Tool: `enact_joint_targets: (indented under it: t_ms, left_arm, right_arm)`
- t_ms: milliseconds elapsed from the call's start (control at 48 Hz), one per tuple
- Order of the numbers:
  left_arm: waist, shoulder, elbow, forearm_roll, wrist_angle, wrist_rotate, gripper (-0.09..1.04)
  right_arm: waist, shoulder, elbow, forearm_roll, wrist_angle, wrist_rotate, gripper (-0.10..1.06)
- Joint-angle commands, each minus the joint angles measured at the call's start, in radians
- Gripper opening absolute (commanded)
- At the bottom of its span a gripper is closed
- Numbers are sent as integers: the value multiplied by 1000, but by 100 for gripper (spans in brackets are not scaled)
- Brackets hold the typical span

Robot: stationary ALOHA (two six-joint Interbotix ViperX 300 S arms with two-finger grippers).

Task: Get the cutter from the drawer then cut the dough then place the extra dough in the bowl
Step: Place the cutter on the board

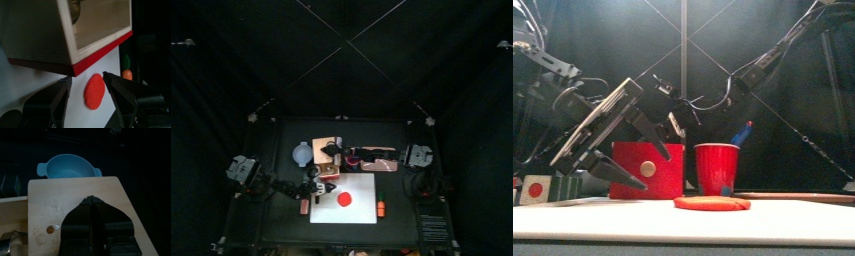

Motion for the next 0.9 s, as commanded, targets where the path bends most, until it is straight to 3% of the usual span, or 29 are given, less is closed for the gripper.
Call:
enact_joint_targets:
  t_ms: [21,229,438,583,688,896]
  left_arm:
    - [-35,-69,11,14,-3,3,88]
    - [-95,-195,38,69,-57,20,87]
    - [-95,-272,112,318,-199,132,87]
    - [-28,-321,183,463,-396,239,87]
    - [48,-360,247,506,-508,337,87]
    - [183,-439,339,522,-569,525,87]
  right_arm:
    - [2,-17,-11,2,9,2,-3]
    - [26,-51,-5,23,12,17,-3]
    - [71,-126,6,28,26,15,-3]
    - [98,-198,28,37,63,21,-3]
    - [124,-262,52,100,149,28,-3]
    - [170,-322,89,183,334,26,-2]
